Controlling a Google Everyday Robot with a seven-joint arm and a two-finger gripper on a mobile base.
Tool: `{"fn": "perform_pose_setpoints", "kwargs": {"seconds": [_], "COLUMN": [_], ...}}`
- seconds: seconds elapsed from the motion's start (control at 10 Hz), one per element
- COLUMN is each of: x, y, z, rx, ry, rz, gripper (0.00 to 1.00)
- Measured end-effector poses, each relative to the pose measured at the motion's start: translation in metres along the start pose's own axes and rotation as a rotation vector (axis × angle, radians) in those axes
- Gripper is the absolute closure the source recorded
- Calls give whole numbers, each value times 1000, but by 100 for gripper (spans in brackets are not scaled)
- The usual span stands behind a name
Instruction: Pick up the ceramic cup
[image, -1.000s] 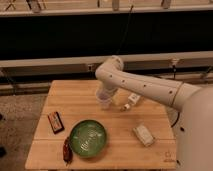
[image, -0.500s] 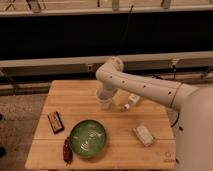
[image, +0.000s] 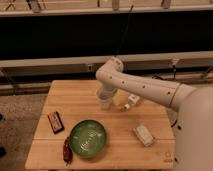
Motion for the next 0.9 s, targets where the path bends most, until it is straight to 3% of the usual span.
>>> {"fn": "perform_pose_setpoints", "kwargs": {"seconds": [0.9], "x": [2], "y": [-3], "z": [3], "rx": [0], "ry": [3], "rz": [-23], "gripper": [20]}}
